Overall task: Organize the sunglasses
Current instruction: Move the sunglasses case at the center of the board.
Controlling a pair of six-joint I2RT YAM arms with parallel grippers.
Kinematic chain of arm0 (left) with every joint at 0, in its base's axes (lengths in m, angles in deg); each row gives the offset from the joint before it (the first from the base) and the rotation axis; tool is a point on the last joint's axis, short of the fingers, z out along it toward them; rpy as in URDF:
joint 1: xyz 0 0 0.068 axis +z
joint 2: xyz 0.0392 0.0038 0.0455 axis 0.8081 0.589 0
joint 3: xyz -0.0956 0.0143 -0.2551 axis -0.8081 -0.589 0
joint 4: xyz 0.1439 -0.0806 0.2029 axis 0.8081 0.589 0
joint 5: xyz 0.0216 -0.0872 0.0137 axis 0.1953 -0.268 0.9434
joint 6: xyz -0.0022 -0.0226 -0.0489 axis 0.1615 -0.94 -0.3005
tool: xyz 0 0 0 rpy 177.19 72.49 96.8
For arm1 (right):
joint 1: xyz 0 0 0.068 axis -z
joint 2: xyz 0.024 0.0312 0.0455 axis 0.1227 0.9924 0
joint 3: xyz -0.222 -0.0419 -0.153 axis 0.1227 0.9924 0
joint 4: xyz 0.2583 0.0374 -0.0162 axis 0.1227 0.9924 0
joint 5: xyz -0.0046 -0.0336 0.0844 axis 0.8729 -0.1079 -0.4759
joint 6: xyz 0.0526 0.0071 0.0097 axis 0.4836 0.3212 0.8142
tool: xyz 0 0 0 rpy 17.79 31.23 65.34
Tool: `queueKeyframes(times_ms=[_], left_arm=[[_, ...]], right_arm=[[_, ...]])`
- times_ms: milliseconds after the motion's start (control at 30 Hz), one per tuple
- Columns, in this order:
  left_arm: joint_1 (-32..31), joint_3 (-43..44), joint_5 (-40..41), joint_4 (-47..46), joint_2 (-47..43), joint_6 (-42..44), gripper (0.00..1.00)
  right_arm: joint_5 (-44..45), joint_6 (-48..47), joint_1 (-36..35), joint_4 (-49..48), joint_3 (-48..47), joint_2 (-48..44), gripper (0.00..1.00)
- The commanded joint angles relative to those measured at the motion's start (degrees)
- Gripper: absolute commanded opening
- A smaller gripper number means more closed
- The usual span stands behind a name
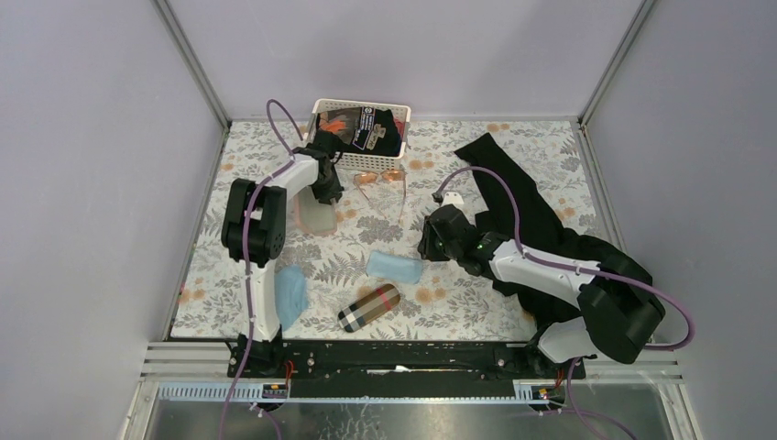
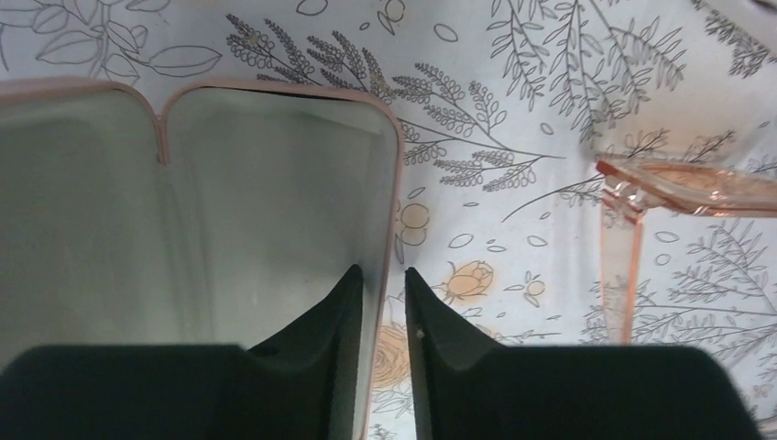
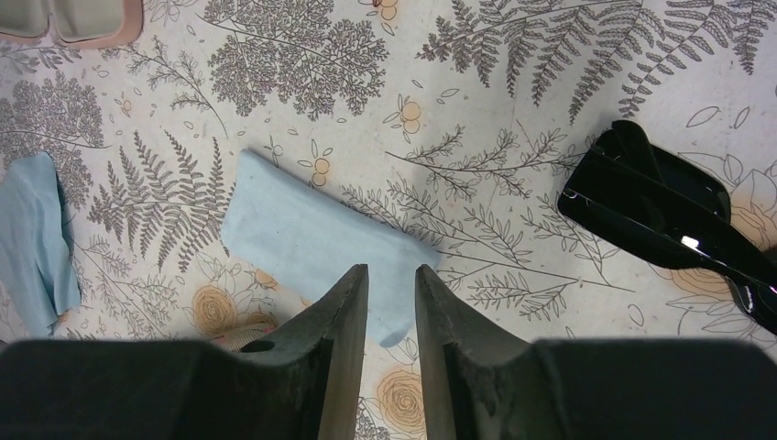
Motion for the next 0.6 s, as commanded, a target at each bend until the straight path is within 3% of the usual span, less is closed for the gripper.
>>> queueKeyframes(times_ms=[0, 100, 133, 567], left_arm=[[0.1, -1.6, 1.0, 1.8, 0.7, 4.0, 0.22], [-0.3, -5.6, -3.8, 1.8, -1.9, 6.7, 0.02], [-0.7, -7.1, -5.0, 1.8, -3.1, 7.8, 0.00], [-16.3, -21.7, -9.1, -0.7, -14.3, 24.9, 0.00]], right_arm=[[1.4, -0.6, 0.1, 0.5, 0.6, -2.7, 0.33], [1.5, -0.7, 0.1, 0.9, 0.5, -3.3, 0.33], [1.6, -0.8, 0.1, 1.0, 0.5, -3.4, 0.33], [0.3, -0.7, 0.1, 1.1, 1.0, -3.7, 0.32]])
